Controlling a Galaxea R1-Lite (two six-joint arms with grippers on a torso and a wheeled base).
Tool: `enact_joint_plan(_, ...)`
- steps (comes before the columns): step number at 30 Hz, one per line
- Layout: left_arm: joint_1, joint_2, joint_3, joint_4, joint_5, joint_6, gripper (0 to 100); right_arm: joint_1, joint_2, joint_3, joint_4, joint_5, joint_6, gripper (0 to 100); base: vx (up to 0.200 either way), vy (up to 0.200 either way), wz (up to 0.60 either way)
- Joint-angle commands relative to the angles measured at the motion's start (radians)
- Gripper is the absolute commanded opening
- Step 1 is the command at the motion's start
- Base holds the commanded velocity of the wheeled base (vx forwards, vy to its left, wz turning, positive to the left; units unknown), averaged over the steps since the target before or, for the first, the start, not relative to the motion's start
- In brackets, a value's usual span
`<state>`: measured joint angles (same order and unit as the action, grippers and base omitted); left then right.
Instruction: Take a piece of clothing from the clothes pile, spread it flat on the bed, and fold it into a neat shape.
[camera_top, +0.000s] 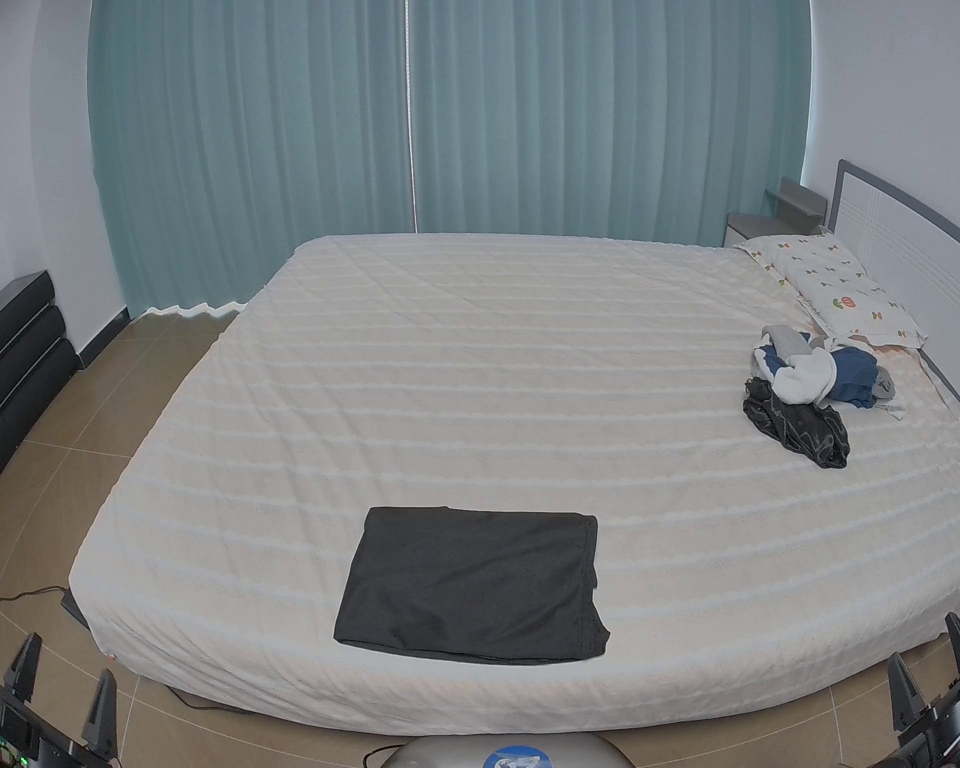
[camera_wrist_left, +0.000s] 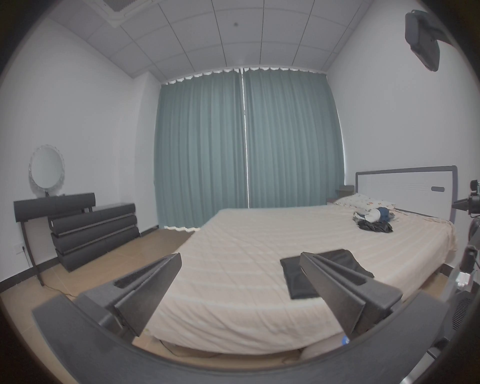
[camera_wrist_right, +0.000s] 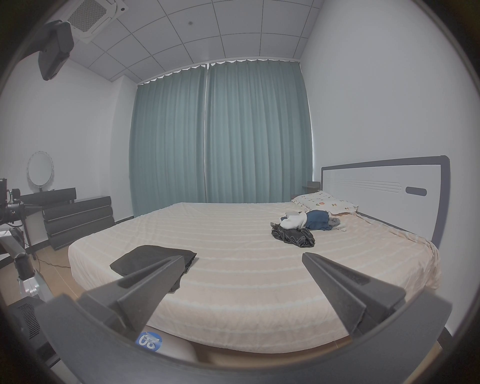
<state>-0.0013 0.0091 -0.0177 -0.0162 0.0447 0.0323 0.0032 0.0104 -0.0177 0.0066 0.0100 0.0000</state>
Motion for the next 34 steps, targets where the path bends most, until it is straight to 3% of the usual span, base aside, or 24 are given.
enact_joint_plan(1, 0.001, -0.009, 0.018, 0.033, -0.032, -0.031, 100, 0.0, -0.01, 0.015, 0.0, 0.001, -0.002, 100, 0.0, 0.0, 0.0)
enact_joint_plan(34, 0.001, -0.009, 0.018, 0.022, -0.017, -0.032, 100, 0.0, -0.01, 0.015, 0.0, -0.001, 0.005, 100, 0.0, 0.0, 0.0)
